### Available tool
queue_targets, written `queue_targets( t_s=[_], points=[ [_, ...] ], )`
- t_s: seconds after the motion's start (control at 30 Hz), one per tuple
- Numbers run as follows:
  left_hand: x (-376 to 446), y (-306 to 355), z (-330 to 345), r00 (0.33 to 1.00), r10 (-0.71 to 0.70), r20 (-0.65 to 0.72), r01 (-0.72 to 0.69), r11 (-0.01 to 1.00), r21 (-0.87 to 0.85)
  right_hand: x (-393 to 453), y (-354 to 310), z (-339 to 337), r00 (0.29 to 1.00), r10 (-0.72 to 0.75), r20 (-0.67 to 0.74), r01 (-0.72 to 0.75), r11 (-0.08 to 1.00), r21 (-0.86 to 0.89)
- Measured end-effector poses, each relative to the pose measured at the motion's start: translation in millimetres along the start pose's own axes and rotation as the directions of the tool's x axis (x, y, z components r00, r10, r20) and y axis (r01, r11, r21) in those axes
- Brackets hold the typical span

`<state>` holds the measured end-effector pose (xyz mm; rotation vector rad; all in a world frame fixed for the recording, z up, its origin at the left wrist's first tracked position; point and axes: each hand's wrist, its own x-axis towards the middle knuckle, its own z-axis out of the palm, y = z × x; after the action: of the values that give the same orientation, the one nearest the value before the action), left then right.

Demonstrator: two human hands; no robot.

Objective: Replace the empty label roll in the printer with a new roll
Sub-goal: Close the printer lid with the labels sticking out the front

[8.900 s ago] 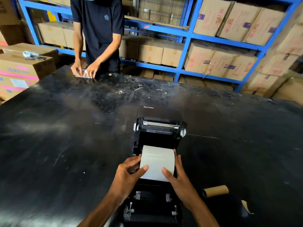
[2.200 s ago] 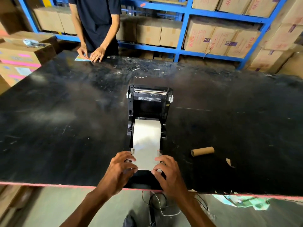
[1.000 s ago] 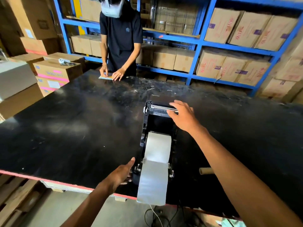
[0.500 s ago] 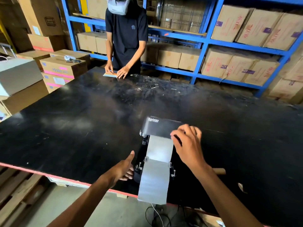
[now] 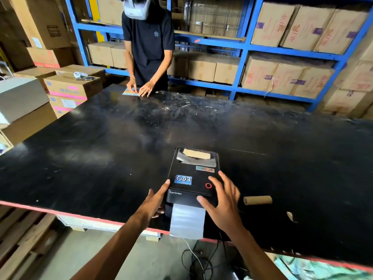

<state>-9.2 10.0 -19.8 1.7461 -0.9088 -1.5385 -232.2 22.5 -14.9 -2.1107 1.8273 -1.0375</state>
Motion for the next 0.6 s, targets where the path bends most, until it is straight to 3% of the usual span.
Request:
queue_targets(
  t_s=[0.1, 0.2, 0.3, 0.43, 0.6],
  points=[
    [1.4, -3.9, -0.5, 1.000, 0.006, -0.001, -0.006, 1.000, -0.028, 2.6, 8.5, -0.3, 0.936, 0.350, 0.040, -0.351, 0.919, 0.181],
    [1.1, -5.1, 0.0, 0.999, 0.037, -0.002, -0.037, 0.998, -0.042, 0.8, 14.8, 1.3, 0.808, 0.527, 0.262, -0.588, 0.707, 0.393],
    [0.8, -5.5, 1.3, 0.995, 0.099, -0.034, -0.100, 0.994, -0.040, -3.2, 11.3, 6.4, 0.799, 0.493, 0.344, -0.592, 0.548, 0.591],
    [1.6, -13.3, 3.2, 0.989, 0.131, -0.075, -0.134, 0.990, -0.042, -7.9, 7.1, 7.0, 0.782, 0.481, 0.398, -0.611, 0.459, 0.645],
    [6.5, -14.8, 3.5, 0.989, 0.106, -0.100, -0.112, 0.992, -0.056, -12.3, 8.5, 9.4, 0.769, 0.489, 0.412, -0.623, 0.426, 0.656]
  ],
)
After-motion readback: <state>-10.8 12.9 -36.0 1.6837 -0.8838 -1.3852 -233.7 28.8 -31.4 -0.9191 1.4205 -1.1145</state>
